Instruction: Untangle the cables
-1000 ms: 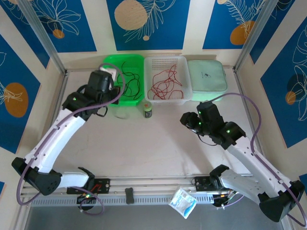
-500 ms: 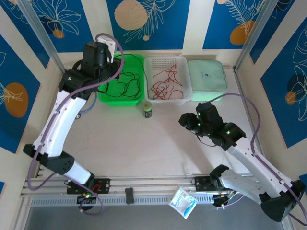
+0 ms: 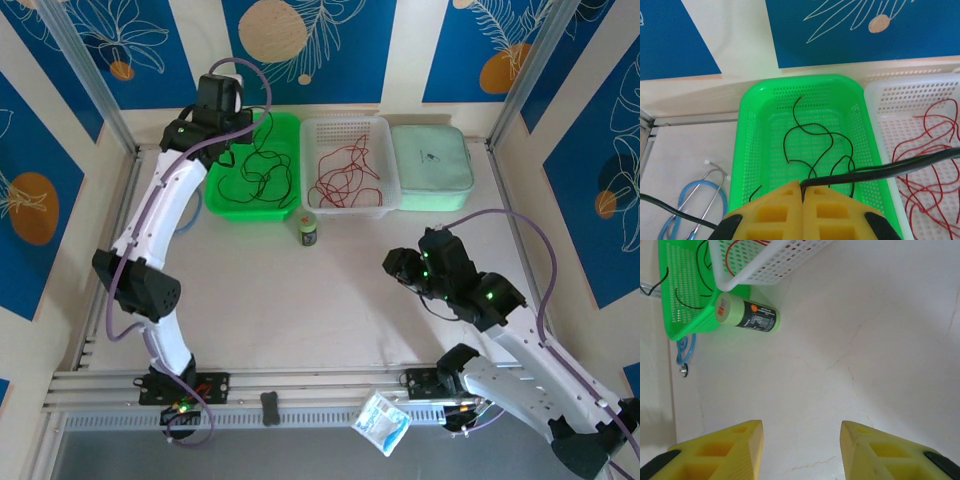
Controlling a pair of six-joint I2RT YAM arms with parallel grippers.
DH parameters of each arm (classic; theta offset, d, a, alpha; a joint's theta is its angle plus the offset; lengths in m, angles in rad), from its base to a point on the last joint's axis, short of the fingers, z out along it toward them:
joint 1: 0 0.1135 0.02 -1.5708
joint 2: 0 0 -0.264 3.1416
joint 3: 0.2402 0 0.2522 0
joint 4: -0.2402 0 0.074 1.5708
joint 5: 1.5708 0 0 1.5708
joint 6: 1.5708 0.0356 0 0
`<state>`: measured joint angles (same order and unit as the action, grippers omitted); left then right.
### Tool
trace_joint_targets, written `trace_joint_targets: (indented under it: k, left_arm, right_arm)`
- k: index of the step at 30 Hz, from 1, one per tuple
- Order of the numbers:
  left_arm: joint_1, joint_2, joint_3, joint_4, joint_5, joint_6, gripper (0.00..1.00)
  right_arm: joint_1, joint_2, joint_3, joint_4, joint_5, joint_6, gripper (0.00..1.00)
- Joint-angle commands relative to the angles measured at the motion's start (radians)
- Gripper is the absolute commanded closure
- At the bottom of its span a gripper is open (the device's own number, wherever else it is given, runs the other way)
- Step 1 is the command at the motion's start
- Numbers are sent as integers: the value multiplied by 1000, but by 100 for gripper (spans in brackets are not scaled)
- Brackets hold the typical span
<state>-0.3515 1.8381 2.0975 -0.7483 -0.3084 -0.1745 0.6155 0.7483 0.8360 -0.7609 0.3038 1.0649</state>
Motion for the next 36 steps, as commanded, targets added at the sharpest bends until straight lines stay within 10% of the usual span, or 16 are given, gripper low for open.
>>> trace_joint_targets:
  k: [1,26,36]
  left_arm:
    - [16,46,36,100,7,-16,100]
    - [113,526,233,186,214,-221,100]
    - [141,672,241,227,360,-322,73]
  right_arm:
    - [14,-12,-39,-18,3,42,56]
    - [156,-19,-94,-119,112,206,56]
    - [157,14,-97,-107,104,214,56]
